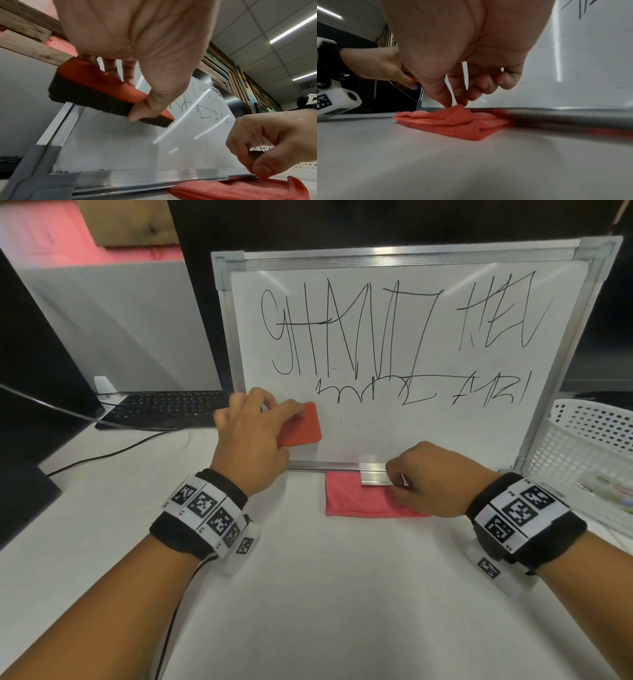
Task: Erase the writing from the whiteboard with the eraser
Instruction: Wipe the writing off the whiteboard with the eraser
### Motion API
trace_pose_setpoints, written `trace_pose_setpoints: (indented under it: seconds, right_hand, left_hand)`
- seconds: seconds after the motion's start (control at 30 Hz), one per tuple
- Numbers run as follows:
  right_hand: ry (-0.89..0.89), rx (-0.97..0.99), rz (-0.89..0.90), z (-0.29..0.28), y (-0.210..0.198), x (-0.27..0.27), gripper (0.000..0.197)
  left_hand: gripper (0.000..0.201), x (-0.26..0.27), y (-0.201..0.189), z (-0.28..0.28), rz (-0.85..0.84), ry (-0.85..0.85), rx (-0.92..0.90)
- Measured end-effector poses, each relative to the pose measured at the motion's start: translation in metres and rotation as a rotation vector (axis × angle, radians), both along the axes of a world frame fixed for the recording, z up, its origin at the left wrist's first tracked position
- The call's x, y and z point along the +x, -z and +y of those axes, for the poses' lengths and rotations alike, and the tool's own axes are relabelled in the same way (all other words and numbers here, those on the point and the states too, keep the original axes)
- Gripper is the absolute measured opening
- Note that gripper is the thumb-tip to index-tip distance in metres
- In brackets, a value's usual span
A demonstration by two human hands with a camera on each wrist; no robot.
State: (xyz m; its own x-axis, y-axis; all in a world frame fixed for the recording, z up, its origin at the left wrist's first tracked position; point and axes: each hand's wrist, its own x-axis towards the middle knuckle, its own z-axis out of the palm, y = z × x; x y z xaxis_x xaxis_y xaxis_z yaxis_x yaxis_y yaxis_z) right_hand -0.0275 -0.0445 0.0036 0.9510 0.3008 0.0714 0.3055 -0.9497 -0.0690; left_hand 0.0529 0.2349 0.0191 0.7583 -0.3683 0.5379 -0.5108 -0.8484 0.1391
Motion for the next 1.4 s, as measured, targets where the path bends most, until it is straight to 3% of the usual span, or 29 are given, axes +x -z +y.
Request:
trace_pose_setpoints:
  seconds: [0.5, 1.13, 1.27, 1.4]
  right_hand:
    - [-0.020, 0.001, 0.022, 0.005, 0.003, 0.002, 0.022]
    - [-0.025, 0.009, 0.024, 0.005, 0.001, 0.001, 0.022]
    - [-0.026, 0.019, 0.024, 0.005, 0.002, 0.001, 0.022]
    - [-0.028, 0.033, 0.024, 0.005, 0.001, 0.001, 0.023]
  left_hand:
    - [0.060, 0.005, -0.002, -0.006, -0.079, 0.064, -0.153]
    - [0.058, 0.005, -0.002, -0.011, -0.107, 0.087, -0.140]
    - [0.057, 0.004, 0.002, -0.011, -0.027, 0.158, -0.035]
    - [0.058, 0.003, 0.001, -0.015, -0.094, 0.129, -0.079]
